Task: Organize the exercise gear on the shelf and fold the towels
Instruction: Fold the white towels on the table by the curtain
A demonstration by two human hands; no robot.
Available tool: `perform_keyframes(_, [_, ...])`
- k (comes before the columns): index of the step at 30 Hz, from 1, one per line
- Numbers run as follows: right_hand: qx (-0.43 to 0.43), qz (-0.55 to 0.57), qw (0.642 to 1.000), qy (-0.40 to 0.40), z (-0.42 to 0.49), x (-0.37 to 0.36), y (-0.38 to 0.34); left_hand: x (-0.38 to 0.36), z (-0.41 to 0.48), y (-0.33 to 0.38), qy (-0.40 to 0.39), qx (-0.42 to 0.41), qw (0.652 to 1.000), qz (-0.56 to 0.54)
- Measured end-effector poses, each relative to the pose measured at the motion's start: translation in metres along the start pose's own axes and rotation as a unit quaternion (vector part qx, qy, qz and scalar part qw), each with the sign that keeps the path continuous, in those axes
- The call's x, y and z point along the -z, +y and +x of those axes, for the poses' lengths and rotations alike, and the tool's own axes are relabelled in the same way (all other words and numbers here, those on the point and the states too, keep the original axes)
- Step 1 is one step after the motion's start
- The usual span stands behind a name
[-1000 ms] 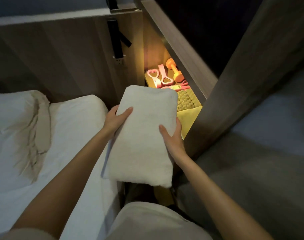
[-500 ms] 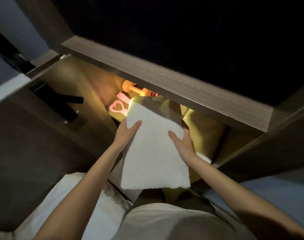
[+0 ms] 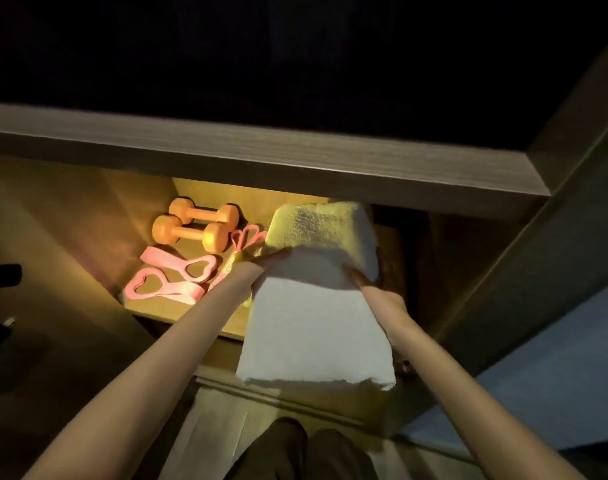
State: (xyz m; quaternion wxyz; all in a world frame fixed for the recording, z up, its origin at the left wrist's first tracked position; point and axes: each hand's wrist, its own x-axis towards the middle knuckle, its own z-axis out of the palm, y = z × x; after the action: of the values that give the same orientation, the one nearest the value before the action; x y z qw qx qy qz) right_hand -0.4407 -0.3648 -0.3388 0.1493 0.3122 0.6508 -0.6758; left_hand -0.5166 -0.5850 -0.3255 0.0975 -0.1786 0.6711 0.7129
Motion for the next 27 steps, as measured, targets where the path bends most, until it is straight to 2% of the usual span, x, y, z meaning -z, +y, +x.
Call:
perform_keyframes(2, [0.038, -0.008, 0.998, 0.039, 0.013, 0.003, 0.006, -0.001, 0.01, -0.008, -0.056, -0.025, 0.997, -0.049])
perform_keyframes(5, [0.162, -0.006, 0.98, 0.114, 0.022, 0.003, 0.008, -0.002, 0.021, -0.013, -0.158, -0.055, 0.983, -0.08])
perform_keyframes(6, [0.208, -0.003, 0.971, 0.117, 0.024, 0.004, 0.008, -0.004, 0.022, -0.013, -0.172, -0.061, 0.979, -0.086])
perform_keyframes(8, [0.257, -0.016, 0.959, 0.121, 0.023, 0.007, 0.007, -0.013, 0.025, -0.008, -0.135, -0.071, 0.987, -0.057])
perform_keyframes(10, [0.253, -0.05, 0.958, 0.128, 0.025, 0.012, 0.005, -0.023, 0.024, -0.003, -0.092, -0.079, 0.992, -0.031])
perform_keyframes(12, [0.241, -0.121, 0.953, 0.136, 0.028, 0.017, -0.003, -0.033, 0.026, -0.002, -0.114, -0.081, 0.989, -0.045])
perform_keyframes(15, [0.267, -0.213, 0.922, 0.18, 0.035, 0.017, -0.022, -0.044, 0.036, 0.0, -0.157, -0.078, 0.982, -0.075])
perform_keyframes(17, [0.274, -0.22, 0.915, 0.197, 0.043, 0.016, -0.033, -0.052, 0.048, 0.002, -0.17, -0.081, 0.978, -0.088])
perform_keyframes(21, [0.292, -0.206, 0.92, 0.162, 0.059, 0.019, -0.04, -0.075, 0.067, -0.001, -0.141, -0.063, 0.983, -0.104])
perform_keyframes(23, [0.3, -0.186, 0.919, 0.174, 0.068, 0.021, -0.033, -0.082, 0.072, -0.011, -0.143, -0.058, 0.982, -0.108])
perform_keyframes(27, [0.269, -0.298, 0.884, 0.239, 0.087, 0.021, -0.007, -0.081, 0.089, -0.042, -0.172, -0.065, 0.982, -0.036])
